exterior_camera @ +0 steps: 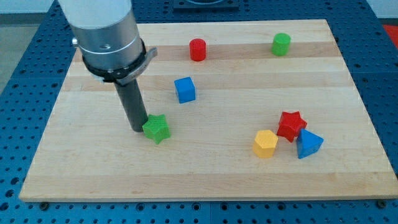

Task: Push green star closer to the yellow hexagon

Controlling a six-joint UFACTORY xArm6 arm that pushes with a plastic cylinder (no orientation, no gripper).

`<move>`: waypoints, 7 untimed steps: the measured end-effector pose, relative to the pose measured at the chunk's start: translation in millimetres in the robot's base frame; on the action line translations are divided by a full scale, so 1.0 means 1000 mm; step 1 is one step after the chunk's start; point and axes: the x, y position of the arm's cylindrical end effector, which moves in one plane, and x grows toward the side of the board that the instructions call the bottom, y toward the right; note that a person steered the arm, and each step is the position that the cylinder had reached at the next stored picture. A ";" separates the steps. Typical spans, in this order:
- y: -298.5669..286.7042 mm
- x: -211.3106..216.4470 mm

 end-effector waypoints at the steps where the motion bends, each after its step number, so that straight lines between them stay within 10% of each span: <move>1: -0.006 0.000; 7: 0.055 0.030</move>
